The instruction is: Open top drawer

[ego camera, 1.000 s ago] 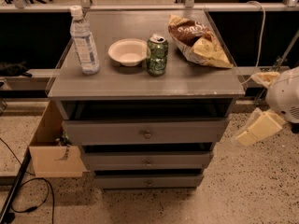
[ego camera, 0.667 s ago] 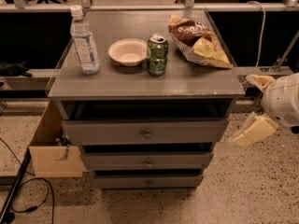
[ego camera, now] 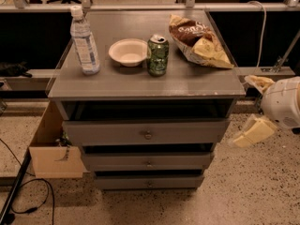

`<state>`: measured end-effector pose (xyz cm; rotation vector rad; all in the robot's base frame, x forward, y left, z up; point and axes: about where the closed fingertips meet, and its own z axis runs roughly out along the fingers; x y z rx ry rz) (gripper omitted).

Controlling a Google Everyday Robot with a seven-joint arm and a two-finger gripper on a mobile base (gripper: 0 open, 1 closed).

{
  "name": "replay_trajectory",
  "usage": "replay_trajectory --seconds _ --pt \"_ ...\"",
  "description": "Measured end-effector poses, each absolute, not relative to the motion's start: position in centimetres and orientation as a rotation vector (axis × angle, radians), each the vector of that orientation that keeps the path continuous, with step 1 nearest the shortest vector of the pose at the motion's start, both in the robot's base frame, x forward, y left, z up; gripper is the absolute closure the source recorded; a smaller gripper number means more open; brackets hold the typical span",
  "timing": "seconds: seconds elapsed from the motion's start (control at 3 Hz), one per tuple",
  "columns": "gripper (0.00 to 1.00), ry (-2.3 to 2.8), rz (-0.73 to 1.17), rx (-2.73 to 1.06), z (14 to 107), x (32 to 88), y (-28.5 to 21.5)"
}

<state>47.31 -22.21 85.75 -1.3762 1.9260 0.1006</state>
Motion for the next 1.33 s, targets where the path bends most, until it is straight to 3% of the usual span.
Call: replay_trajectory --seconds 1.33 --pt "0.0 2.051 0.055 -1.55 77.3 43.7 -19.6"
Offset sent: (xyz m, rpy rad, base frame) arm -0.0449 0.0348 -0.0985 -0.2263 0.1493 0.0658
